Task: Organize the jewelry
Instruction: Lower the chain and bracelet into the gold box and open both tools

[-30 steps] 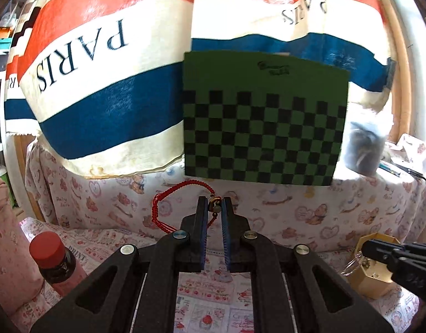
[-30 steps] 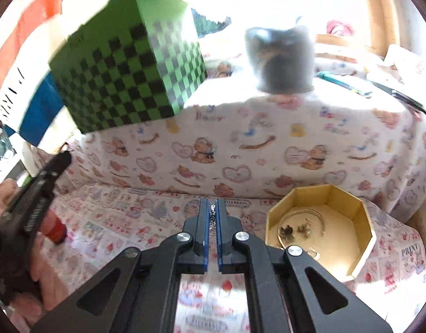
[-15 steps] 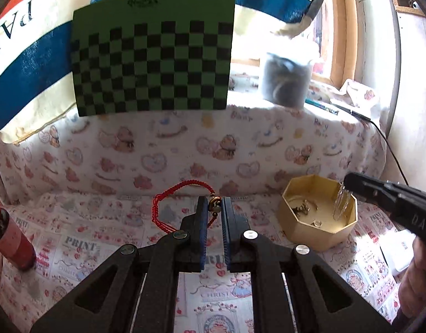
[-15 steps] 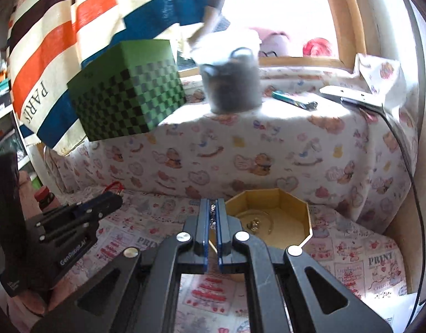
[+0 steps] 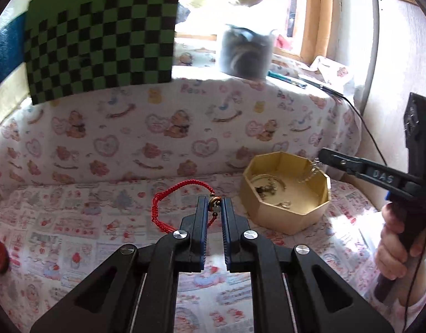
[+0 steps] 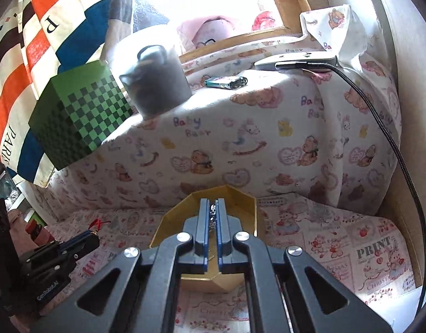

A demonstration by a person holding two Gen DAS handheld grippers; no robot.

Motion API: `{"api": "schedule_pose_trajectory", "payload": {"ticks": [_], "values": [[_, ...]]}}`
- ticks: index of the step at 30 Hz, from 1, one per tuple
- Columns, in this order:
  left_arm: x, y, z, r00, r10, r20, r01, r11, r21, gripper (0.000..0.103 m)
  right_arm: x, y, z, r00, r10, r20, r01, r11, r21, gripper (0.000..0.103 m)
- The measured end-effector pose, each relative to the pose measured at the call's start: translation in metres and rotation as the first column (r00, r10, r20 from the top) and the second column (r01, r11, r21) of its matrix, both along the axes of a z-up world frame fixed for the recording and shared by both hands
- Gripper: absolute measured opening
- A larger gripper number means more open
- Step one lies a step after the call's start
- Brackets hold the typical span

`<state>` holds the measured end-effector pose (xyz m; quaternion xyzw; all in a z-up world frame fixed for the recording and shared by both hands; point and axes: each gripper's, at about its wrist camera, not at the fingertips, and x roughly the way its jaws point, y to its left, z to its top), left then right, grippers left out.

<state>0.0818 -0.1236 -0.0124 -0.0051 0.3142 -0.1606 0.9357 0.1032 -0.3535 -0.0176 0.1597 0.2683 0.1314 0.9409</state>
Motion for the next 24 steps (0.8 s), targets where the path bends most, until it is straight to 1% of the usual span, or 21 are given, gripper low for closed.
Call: {"api": "schedule_pose_trajectory", "payload": {"ticks": [2, 4, 7, 10, 14, 18, 20, 21, 22, 24], "values": [[0.009, -0.007, -0.003, 1.0, 0.003, -0.031, -0.004, 1.0, -0.01, 0.009, 0.004, -0.002, -0.004, 1.0, 0.002, -0.014, -0.002, 1.0, 0.018, 0.004], [0.019, -0.014, -0.005, 0.999, -0.001, -0.054, -0.001, 1.0, -0.028, 0.009, 0.006, -0.003, -0.006, 1.0, -0.015, -0.018, 0.015, 1.0, 0.015, 0.004], [0.031, -0.024, -0.003, 0.998, 0.002, -0.064, -0.005, 0.999, -0.049, 0.009, 0.01, -0.004, -0.009, 0.999, -0.018, -0.031, 0.019, 1.0, 0.018, 0.004], [0.043, -0.031, 0.001, 0.995, -0.032, -0.09, 0.022, 0.994, -0.11, 0.009, 0.011, -0.003, -0.009, 0.999, -0.013, -0.035, 0.014, 1.0, 0.023, 0.004], [0.052, -0.047, 0.006, 0.995, -0.064, -0.08, 0.055, 0.993, -0.105, 0.009, 0.009, -0.003, -0.006, 1.0, -0.014, -0.025, 0.015, 0.999, 0.037, 0.005], [0.062, -0.062, 0.002, 0.985, -0.116, -0.13, 0.099, 0.986, -0.135, 0.009, 0.007, -0.009, -0.003, 0.999, -0.039, -0.013, 0.039, 0.998, 0.055, 0.005], [0.066, -0.068, -0.003, 0.982, -0.102, -0.156, 0.082, 0.988, -0.132, 0.009, 0.006, -0.012, -0.002, 0.999, -0.049, -0.014, 0.05, 0.997, 0.066, 0.006], [0.067, -0.071, -0.006, 0.98, -0.104, -0.168, 0.08, 0.986, -0.143, 0.009, 0.006, -0.015, -0.002, 0.998, -0.057, -0.019, 0.058, 0.995, 0.083, 0.006], [0.068, -0.072, -0.007, 0.978, -0.113, -0.175, 0.085, 0.984, -0.157, 0.009, 0.006, -0.018, -0.003, 0.998, -0.06, -0.023, 0.062, 0.994, 0.095, 0.007], [0.069, -0.075, -0.007, 0.979, -0.116, -0.166, 0.09, 0.984, -0.154, 0.009, 0.006, -0.02, -0.003, 0.997, -0.068, -0.025, 0.07, 0.992, 0.106, 0.013]]}}
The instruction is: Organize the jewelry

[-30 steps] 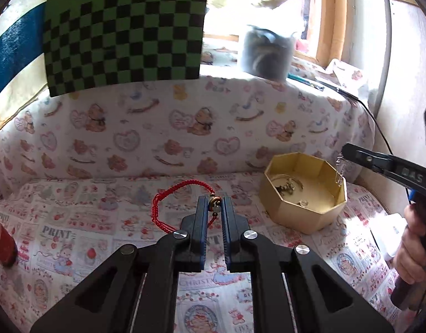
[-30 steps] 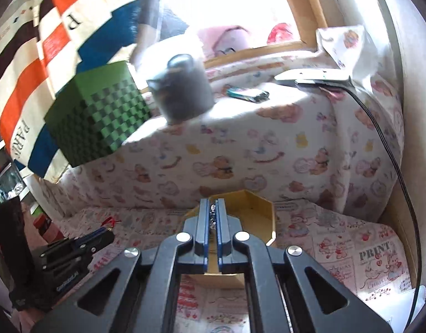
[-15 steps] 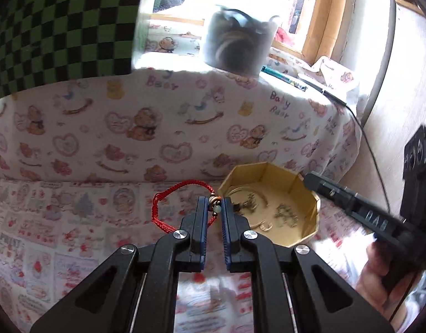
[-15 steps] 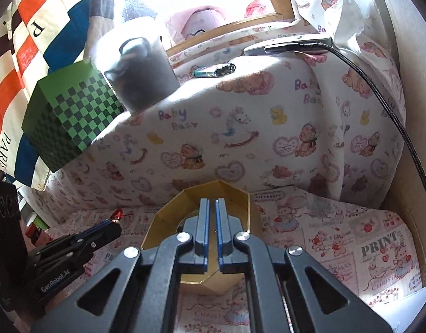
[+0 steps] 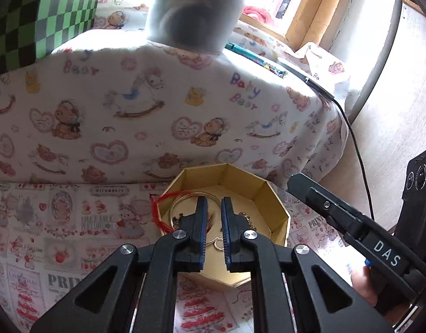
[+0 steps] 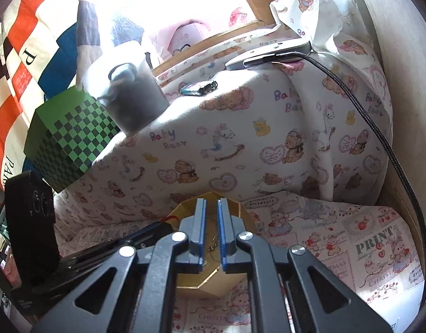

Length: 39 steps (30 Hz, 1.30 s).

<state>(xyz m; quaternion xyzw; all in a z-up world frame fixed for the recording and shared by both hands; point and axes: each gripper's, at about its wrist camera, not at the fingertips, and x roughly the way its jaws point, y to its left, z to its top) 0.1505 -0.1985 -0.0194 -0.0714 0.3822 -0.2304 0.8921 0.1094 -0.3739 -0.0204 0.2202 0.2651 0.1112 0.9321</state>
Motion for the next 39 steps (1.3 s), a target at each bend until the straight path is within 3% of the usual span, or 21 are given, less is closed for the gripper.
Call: {"api": "schedule_pose_trajectory", "payload": {"ticks": [2, 6, 11, 18, 22, 26, 31, 34, 37, 39], "values": [[-0.002, -0.001, 0.003, 1.0, -0.006, 0.019, 0.006, 1.0, -0.002, 0.009, -0.001, 0.0, 0.001, 1.0, -0.018, 0.008, 0.018, 1.0, -0.012, 0.022], [-0.003, 0.0, 0.01, 0.999, -0.014, 0.037, 0.015, 1.0, -0.012, 0.011, -0.001, -0.001, 0.002, 1.0, -0.014, 0.015, 0.014, 1.0, 0.0, 0.022], [-0.019, 0.015, 0.028, 0.991, 0.04, 0.126, -0.048, 0.997, 0.057, 0.029, -0.008, 0.004, 0.009, 0.999, -0.028, 0.042, 0.029, 0.999, -0.028, 0.033], [-0.047, 0.077, 0.05, 0.957, 0.162, 0.241, -0.194, 0.974, 0.113, 0.032, -0.037, 0.033, 0.034, 0.99, -0.019, 0.138, 0.037, 0.991, -0.132, 0.041], [-0.067, 0.108, 0.054, 0.913, 0.222, 0.341, -0.295, 0.939, 0.178, 0.039, -0.048, 0.057, 0.039, 0.983, 0.004, 0.183, 0.035, 0.978, -0.205, 0.053], [-0.083, 0.125, 0.05, 0.869, 0.266, 0.417, -0.373, 0.906, 0.199, 0.057, -0.057, 0.081, 0.036, 0.979, 0.025, 0.204, 0.032, 0.961, -0.273, 0.061], [-0.095, 0.142, 0.041, 0.846, 0.293, 0.445, -0.392, 0.908, 0.147, 0.082, -0.062, 0.1, 0.029, 0.972, 0.025, 0.232, 0.053, 0.944, -0.325, 0.077], [-0.101, 0.148, 0.032, 0.819, 0.301, 0.489, -0.416, 0.898, 0.144, 0.088, -0.063, 0.104, 0.026, 0.966, 0.019, 0.257, 0.072, 0.937, -0.342, 0.089], [-0.102, 0.149, 0.025, 0.82, 0.277, 0.501, -0.399, 0.904, 0.153, 0.098, -0.064, 0.108, 0.023, 0.959, 0.01, 0.283, 0.097, 0.926, -0.364, 0.101], [-0.104, 0.149, 0.022, 0.806, 0.27, 0.527, -0.397, 0.907, 0.143, 0.103, -0.066, 0.111, 0.021, 0.949, -0.004, 0.315, 0.129, 0.917, -0.377, 0.103]]}}
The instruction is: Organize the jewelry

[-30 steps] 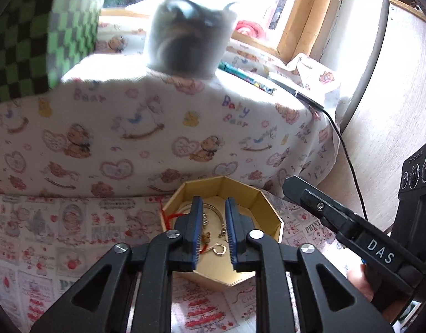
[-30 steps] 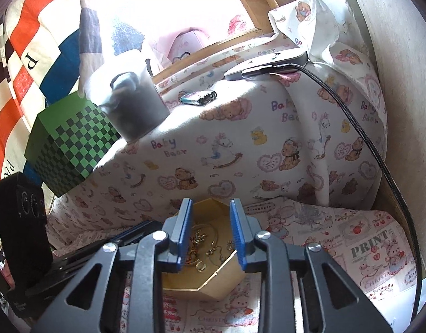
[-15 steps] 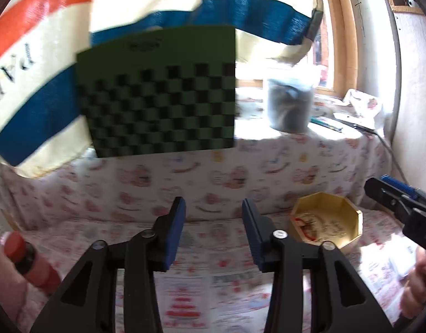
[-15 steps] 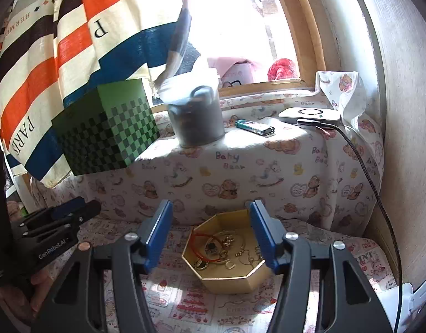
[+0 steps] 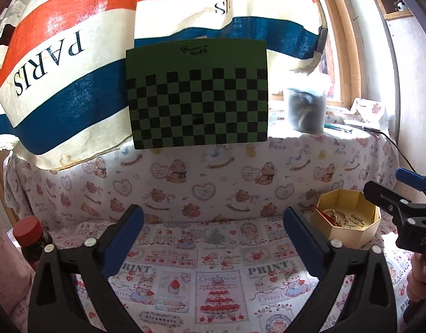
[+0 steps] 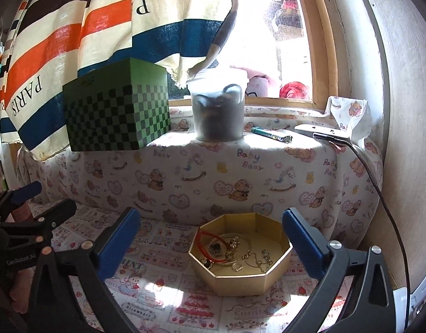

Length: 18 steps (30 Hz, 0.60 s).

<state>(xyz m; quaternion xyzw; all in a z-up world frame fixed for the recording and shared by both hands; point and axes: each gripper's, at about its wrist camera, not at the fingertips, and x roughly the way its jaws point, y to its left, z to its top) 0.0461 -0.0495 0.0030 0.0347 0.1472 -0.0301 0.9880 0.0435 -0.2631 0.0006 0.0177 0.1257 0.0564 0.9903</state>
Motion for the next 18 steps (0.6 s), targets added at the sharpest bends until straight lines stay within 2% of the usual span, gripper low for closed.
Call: {"api": "schedule_pose_trajectory", "payload": {"ticks": [4, 7, 14, 18], "values": [[-0.0079, -0.0022, -0.001, 0.999, 0.018, 0.044, -0.018, 1.0, 0.0, 0.103, -0.0003, 0.0027, -0.0048, 1.0, -0.008, 0.014, 0.008, 1.0, -0.004, 0.103], [-0.0062, -0.0006, -0.0027, 1.0, -0.002, 0.015, 0.002, 0.999, -0.034, 0.103, 0.0028, 0.0062, -0.0085, 1.0, -0.017, 0.001, 0.017, 0.999, -0.029, 0.103], [-0.0002, 0.0045, -0.005, 0.998, 0.053, -0.014, -0.054, 0.997, -0.049, 0.103, 0.0039, 0.0005, -0.0086, 0.999, -0.032, -0.009, 0.032, 0.999, -0.004, 0.103], [-0.0017, 0.0037, -0.0053, 0.998, 0.069, -0.009, -0.069, 0.997, -0.044, 0.103, -0.0022, 0.004, -0.0068, 0.999, -0.04, 0.022, 0.041, 0.999, -0.019, 0.103]]}}
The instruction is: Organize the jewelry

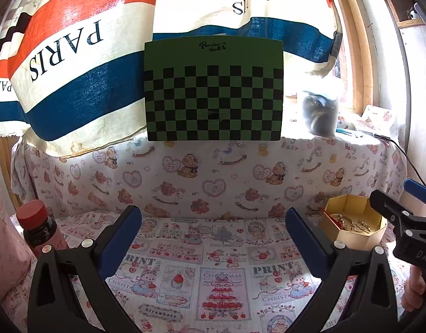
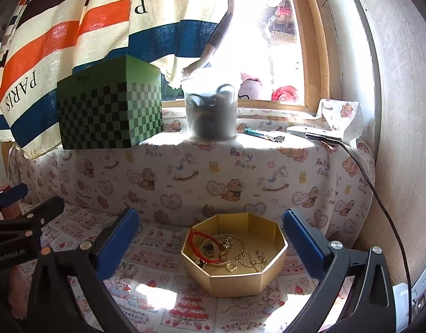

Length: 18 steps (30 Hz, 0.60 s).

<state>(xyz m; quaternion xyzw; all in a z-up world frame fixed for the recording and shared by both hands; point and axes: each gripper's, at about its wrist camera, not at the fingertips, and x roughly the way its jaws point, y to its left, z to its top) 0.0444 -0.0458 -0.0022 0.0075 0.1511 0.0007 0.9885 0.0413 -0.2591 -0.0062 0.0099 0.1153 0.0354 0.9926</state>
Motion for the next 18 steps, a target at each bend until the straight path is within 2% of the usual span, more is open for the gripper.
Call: {"api": "schedule_pose_trajectory", "payload": {"ticks": [4, 18], "values": [[-0.0055, -0.0018, 0.0014, 1.0, -0.006, 0.026, 0.005, 1.0, 0.008, 0.103, -0.0008, 0.0015, 0.0005, 1.0, 0.002, 0.001, -0.002, 1.0, -0.006, 0.103], [-0.0029, 0.0027, 0.0008, 0.999, 0.03, 0.013, -0.03, 1.0, -0.002, 0.103, -0.0019, -0.0036, 0.0004, 1.0, -0.026, 0.003, 0.026, 1.0, 0.012, 0.103]]}}
